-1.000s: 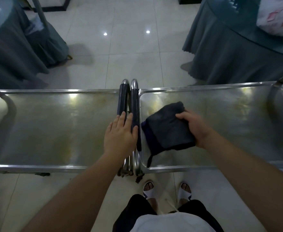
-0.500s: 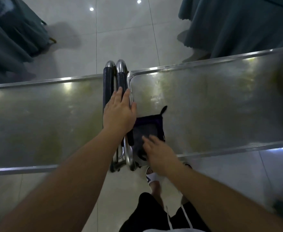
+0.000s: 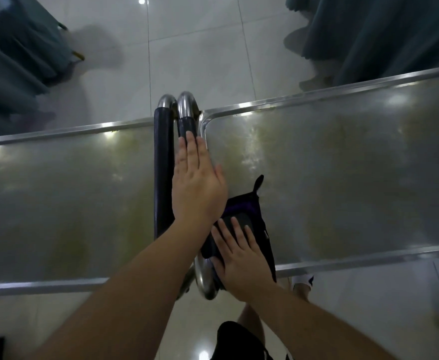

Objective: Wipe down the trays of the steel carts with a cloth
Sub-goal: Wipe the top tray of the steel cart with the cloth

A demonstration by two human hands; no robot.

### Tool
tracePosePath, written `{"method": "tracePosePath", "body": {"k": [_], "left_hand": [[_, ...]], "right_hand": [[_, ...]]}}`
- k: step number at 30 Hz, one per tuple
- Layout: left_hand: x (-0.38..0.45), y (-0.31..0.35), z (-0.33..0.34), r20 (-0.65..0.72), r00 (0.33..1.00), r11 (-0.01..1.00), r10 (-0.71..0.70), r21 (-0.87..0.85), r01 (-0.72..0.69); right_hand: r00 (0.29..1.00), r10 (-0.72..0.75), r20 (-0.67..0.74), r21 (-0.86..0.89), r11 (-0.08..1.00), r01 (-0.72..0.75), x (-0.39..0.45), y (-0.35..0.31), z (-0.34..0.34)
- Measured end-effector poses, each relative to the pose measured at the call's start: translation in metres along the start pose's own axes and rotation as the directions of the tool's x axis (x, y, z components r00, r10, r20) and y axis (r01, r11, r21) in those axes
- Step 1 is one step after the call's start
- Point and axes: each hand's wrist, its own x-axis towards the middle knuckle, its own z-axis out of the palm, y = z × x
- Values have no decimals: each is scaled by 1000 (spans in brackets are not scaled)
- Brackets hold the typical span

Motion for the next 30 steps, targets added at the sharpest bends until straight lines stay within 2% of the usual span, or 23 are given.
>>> {"method": "tracePosePath", "body": {"k": [3,9,12,18,23,30], "left_hand": [[-2,0,1,-9,1000,1000,11,29,-10],[0,3,0,25,1000,996,1,87,-4],[0,3,0,29,1000,999,-3,36,2],[2,4,-2,30,1000,1000,3,11,-4],[0,3,0,35,999,1000,-3,-5,3],[0,-1,2,4,1000,999,-8,35,8]], "right_hand": [[999,2,-52,6,1000,-1,23,1,-3],[997,14,-78,-78,997,-20,150,18,-55],[995,10,-97,-138,990,-23,207,32,-77],[985,101,-143,-51,993,-109,273,51,-120],[993,63,-97,-86,994,-72,241,56,-112],[993,-18,-118,-95,995,7,74,55,-39]]}}
